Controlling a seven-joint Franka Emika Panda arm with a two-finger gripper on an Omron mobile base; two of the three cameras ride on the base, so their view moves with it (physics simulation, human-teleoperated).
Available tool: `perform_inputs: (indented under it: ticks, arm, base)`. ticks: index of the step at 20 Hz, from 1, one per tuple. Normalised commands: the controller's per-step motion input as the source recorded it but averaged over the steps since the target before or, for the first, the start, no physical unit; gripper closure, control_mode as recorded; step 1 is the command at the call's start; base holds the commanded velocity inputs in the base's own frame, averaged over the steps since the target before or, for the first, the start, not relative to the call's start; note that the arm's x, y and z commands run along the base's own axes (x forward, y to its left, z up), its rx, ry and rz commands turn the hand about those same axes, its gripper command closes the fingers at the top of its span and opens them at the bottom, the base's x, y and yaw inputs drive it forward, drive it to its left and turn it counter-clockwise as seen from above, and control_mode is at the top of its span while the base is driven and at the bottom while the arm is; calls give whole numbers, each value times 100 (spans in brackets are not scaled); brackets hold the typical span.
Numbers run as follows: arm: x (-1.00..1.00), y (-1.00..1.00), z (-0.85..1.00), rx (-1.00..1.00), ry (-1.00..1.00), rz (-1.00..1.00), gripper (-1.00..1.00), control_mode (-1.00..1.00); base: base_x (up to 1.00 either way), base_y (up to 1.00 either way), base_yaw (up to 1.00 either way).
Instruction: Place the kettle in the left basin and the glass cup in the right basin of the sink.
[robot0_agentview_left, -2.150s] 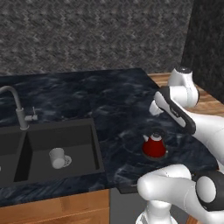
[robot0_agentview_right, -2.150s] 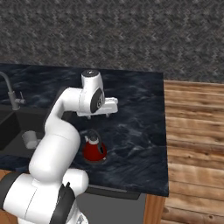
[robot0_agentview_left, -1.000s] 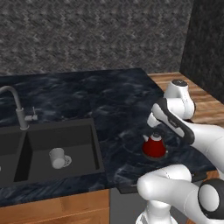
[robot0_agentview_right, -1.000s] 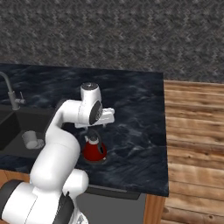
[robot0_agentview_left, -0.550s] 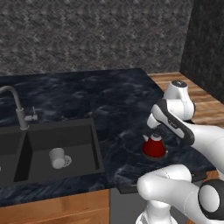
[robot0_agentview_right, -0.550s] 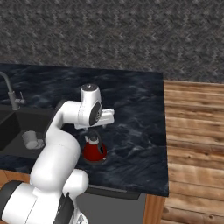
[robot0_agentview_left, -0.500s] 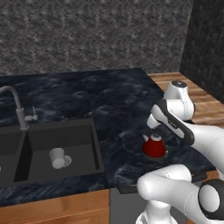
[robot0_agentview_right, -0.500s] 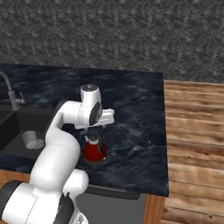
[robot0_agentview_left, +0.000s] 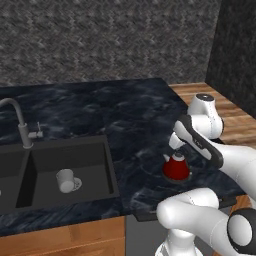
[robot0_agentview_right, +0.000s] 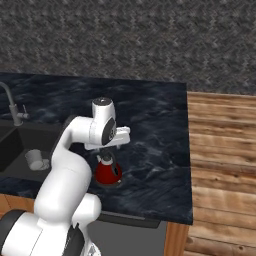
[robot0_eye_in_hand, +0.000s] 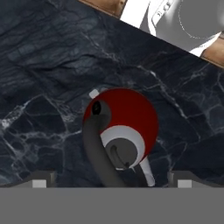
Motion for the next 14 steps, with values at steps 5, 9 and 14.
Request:
perform_inputs:
  ticks: [5, 9, 14]
  arm:
    - [-11, 0, -7, 0, 2, 1, -100, -100]
    - [-4, 0, -10, 0, 1, 2, -100, -100]
    - [0, 0, -6, 0, 0, 2, -100, -100]
  base:
    - [0, 0, 0]
    - [0, 0, 0]
    - [0, 0, 0]
